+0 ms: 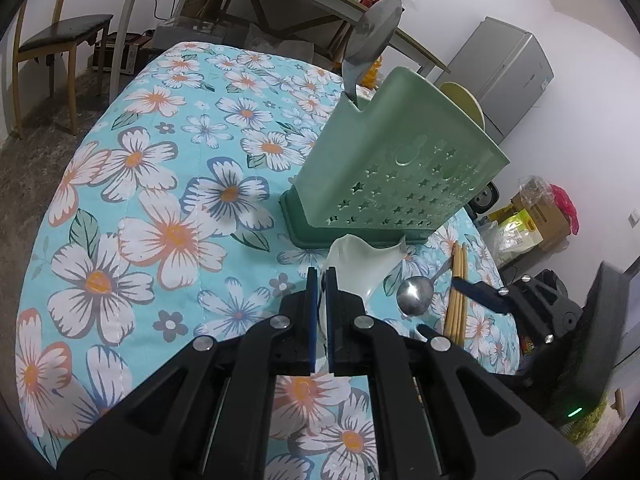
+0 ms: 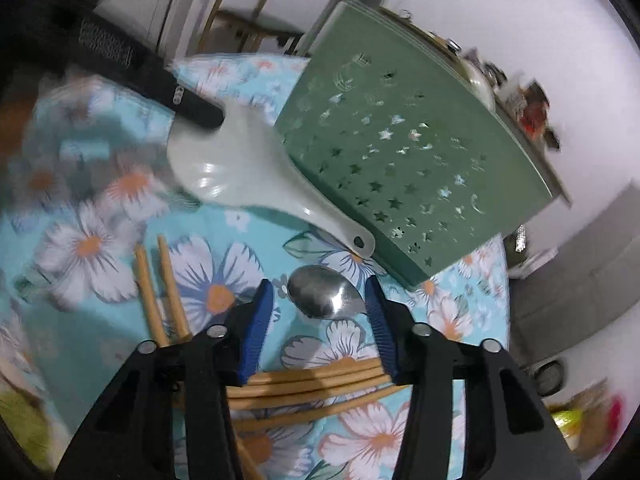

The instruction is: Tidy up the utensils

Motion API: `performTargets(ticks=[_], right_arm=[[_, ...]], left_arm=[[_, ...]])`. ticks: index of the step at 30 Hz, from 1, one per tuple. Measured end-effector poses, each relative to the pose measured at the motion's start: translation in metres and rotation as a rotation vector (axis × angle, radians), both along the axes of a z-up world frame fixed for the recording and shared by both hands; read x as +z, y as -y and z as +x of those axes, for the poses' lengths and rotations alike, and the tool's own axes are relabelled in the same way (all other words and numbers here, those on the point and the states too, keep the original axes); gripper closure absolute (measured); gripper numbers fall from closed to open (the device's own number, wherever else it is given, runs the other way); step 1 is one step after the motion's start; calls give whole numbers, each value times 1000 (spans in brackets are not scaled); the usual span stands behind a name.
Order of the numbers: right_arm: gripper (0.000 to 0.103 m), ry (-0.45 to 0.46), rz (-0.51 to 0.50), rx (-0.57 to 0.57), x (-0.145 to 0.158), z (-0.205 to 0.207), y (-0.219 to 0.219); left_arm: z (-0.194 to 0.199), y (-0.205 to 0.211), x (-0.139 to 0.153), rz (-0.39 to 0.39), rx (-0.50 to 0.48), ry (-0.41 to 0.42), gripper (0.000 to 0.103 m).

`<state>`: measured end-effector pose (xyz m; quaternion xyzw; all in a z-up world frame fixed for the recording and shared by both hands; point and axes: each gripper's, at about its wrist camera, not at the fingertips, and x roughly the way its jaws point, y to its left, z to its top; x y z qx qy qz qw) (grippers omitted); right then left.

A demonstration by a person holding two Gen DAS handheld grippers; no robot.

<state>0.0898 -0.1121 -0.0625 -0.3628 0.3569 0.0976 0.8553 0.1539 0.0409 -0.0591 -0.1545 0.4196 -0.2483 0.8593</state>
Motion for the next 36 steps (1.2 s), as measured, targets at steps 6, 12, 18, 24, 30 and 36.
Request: performTargets(ticks=[6,12,18,24,30,36], right_arm=[[66,16,-170,46,-5,3,4],[66,-18,-316,112,-15,12,15],[72,-8,-323,171,-17,21,7],[72,33,-318,171,-15,26,-3],[72,56,-298,165,-11,33,-19],[72,87,-262,144,-8,46,-25]], left_arm=[[1,0,-1,-3,1,2,100],[3,-2,-2,-3,4,-2,99],[5,-2,-3,-2,6,-4,99],[7,-2,-4,-2,4,-6,99],[7,-2,-5,-2,5,-6,99],[6,-3,-5,-4,8,-2,99]])
